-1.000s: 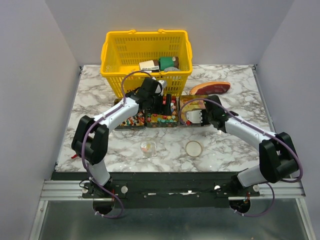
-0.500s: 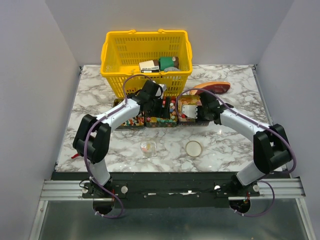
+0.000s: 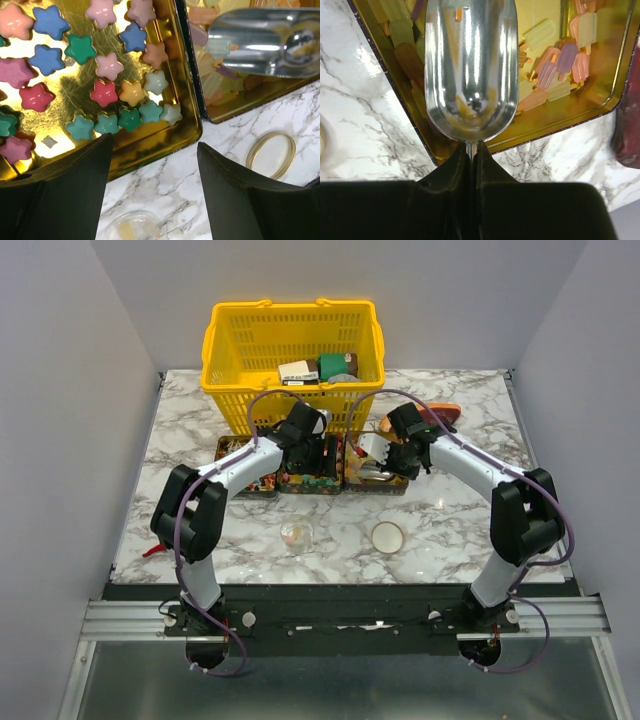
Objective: Pack the candies
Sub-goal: Scoop the fake candies from the storage box.
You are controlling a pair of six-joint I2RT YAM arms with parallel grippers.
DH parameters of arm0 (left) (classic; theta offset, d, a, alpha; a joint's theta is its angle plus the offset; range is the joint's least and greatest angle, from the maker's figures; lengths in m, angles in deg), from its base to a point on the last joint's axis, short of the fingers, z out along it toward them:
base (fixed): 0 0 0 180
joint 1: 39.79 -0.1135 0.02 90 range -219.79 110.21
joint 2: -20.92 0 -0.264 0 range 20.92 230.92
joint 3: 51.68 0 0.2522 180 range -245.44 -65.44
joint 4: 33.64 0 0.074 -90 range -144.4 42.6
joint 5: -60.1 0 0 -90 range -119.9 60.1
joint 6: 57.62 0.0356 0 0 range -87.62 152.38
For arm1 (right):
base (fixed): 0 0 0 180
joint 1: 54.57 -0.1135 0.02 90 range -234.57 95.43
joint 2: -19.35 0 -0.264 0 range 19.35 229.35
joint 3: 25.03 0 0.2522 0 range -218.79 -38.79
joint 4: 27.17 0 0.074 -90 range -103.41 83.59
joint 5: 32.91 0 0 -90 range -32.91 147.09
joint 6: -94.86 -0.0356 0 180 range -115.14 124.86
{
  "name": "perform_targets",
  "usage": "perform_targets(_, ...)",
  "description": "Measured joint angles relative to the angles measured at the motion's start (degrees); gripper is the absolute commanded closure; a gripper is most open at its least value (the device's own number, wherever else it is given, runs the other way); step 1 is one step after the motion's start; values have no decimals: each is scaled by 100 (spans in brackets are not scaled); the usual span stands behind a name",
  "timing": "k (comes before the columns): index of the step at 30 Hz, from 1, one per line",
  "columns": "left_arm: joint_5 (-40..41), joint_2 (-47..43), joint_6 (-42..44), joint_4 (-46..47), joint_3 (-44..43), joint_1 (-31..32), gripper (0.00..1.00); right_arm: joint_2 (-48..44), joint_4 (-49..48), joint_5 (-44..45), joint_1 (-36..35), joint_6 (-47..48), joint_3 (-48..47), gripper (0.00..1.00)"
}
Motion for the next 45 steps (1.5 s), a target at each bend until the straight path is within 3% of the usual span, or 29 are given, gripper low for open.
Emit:
perform_targets(11, 168, 361, -52, 323, -120, 0, 35, -70, 758, -426, -4, -898, -140, 99)
perform_targets(19, 59, 743, -199, 450, -428, 39, 51, -42, 1110, -581, -7, -1082, -256, 99)
perform_targets(32, 28, 1034, -212, 321, -490, 120, 64, 704, 1893, -898, 22, -1296, -1244, 99)
perform_targets(39, 44, 1060, -190, 243, -525, 111, 70, 977, 2179, -1187, 68, -2009, -1556, 99)
perform_targets(45, 48, 1060, -195, 175, -531, 105, 72, 780, 1902, -1399, 70, -2946, -1115, 99)
